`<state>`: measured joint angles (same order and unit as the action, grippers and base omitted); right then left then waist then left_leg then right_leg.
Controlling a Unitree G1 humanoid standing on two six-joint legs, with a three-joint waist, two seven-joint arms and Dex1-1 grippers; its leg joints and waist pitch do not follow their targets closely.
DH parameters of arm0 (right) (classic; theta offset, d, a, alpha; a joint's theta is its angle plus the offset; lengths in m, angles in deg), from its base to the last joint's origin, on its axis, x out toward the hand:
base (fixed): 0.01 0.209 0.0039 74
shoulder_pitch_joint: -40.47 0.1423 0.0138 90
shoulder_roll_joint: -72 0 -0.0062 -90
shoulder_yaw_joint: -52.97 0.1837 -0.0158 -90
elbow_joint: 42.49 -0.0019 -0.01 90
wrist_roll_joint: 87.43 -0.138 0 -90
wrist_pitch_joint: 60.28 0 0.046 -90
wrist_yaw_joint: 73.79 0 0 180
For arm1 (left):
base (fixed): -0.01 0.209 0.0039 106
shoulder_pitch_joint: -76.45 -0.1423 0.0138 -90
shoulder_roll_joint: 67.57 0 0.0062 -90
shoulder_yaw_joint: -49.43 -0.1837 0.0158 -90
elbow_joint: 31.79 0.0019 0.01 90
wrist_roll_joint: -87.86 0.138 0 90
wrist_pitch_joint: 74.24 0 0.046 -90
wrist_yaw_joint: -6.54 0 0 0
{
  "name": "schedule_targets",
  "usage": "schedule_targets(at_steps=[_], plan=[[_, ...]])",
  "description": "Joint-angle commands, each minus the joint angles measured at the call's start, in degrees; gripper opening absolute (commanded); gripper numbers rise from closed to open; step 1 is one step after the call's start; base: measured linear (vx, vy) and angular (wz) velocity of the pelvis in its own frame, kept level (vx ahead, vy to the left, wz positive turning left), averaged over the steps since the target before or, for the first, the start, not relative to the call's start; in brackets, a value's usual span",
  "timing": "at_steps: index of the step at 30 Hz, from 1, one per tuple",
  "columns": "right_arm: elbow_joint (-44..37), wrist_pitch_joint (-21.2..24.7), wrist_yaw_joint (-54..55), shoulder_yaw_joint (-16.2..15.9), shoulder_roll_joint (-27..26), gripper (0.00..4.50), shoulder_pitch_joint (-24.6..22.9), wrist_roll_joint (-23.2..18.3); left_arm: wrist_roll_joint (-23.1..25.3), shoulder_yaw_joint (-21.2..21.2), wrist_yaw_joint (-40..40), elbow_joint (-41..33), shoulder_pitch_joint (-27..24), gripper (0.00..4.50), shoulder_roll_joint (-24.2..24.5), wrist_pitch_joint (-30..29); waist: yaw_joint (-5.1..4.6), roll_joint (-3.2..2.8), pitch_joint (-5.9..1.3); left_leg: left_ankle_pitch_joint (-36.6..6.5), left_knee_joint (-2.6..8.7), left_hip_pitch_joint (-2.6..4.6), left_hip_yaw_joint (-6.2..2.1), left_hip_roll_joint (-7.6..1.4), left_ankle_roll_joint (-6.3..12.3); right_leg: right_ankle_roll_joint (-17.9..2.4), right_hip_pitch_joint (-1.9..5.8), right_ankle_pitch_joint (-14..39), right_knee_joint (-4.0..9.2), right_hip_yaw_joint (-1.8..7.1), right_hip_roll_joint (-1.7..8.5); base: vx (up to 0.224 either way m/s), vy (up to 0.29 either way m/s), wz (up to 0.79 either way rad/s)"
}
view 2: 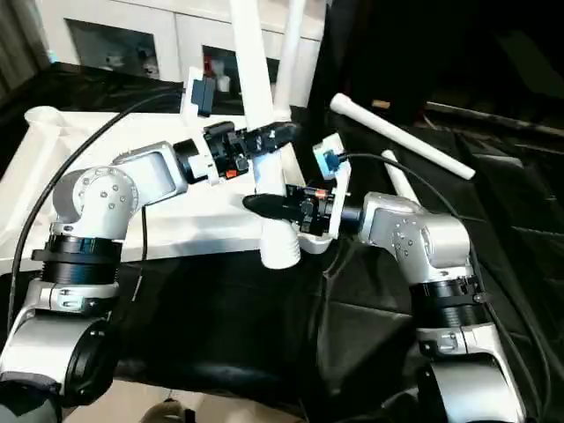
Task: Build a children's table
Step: Pick table leg
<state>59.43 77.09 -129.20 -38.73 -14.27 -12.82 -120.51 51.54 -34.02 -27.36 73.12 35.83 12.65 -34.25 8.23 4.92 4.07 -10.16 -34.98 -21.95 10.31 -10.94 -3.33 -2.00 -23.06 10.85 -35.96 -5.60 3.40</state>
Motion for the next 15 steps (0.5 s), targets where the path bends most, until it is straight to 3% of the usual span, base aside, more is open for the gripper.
schedule_targets(at_steps=[1,5,6,7,15], plan=[[0.0,-0.9,0.3,0.1,0.3,1.86,1.2,0.7,0.1,0.8,1.3,0.8,1.2,2.04,-0.1,0.7,0.10,0.34,-4.71,-3.3,3.58,0.87,-0.92,-2.65,-0.45,-6.4,3.73,10.4,4.35,3.66,5.84,0.000,0.000,0.00],[-0.6,-5.1,0.0,-2.2,0.8,1.86,0.7,3.7,0.0,1.4,0.8,1.4,1.6,1.88,0.4,1.4,0.07,0.29,-4.74,-2.8,3.62,0.93,-0.96,-2.69,-0.52,-6.4,3.64,9.5,4.21,3.64,5.79,0.000,0.000,0.00],[-0.6,-5.2,-0.3,-2.4,0.8,2.21,0.6,3.7,0.1,1.2,0.4,1.3,1.5,1.87,0.5,1.5,0.07,0.29,-4.74,-2.8,3.62,0.93,-0.96,-2.69,-0.52,-6.4,3.64,9.5,4.21,3.64,5.79,0.000,0.000,0.00],[-0.6,-5.2,-0.7,-2.4,0.8,2.56,0.6,3.5,0.2,0.4,-0.8,0.8,1.4,1.86,0.9,1.6,0.04,0.32,-4.70,-2.9,3.62,0.98,-0.96,-2.67,-0.24,-6.6,3.62,9.2,4.19,3.66,5.74,0.000,0.000,0.00],[-0.3,-2.1,-3.6,-3.3,3.2,3.04,0.6,2.9,1.5,-4.3,-5.6,-1.2,1.1,1.85,3.4,1.0,0.13,0.12,-4.66,-3.6,3.68,1.03,-1.00,-2.75,-0.32,-6.5,3.66,10.0,4.22,3.72,5.73,0.000,0.000,0.00]])
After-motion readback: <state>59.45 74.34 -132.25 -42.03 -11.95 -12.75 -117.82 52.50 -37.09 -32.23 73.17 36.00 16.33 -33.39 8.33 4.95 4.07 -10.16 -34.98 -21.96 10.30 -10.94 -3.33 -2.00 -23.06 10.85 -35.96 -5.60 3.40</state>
